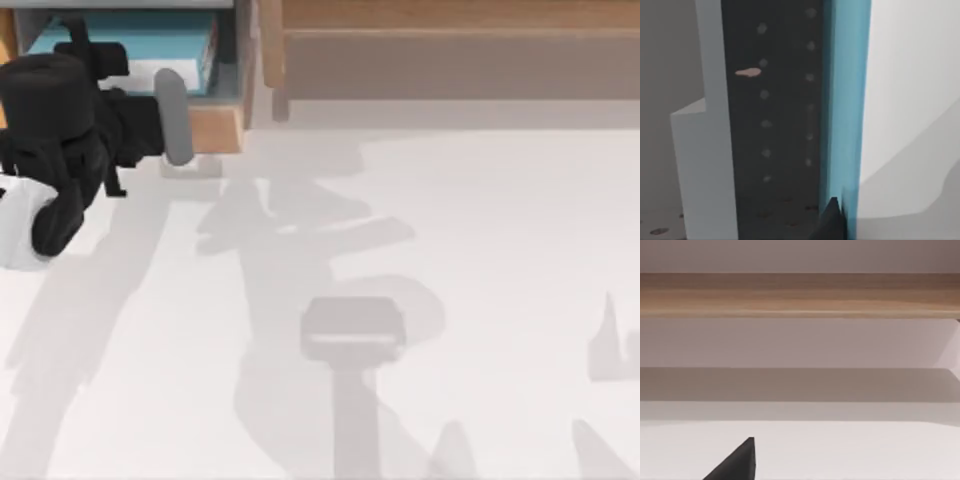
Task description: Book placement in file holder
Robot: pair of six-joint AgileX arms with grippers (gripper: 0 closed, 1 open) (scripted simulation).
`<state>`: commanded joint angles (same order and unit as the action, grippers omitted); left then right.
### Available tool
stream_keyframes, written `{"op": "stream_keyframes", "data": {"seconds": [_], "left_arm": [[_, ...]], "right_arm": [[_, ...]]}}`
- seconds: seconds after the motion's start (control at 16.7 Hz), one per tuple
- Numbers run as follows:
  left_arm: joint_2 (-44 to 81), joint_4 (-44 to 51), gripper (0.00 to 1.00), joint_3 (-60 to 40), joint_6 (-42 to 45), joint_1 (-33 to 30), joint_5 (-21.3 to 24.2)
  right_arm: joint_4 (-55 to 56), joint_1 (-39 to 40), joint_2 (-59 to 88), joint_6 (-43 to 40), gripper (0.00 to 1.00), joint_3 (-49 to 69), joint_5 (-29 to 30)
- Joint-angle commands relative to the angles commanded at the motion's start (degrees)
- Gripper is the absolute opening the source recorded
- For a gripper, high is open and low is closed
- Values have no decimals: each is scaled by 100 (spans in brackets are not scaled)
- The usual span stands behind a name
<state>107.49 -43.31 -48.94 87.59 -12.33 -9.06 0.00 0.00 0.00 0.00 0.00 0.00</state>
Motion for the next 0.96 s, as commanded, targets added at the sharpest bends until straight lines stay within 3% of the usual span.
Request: {"op": "stream_keyframes", "data": {"seconds": [0.6, 0.96], "left_arm": [[0, 0, 98, 0, 0, 0, 0], [0, 0, 100, 0, 0, 0, 0]], "right_arm": [[0, 0, 0, 0, 100, 0, 0], [0, 0, 0, 0, 100, 0, 0]]}}
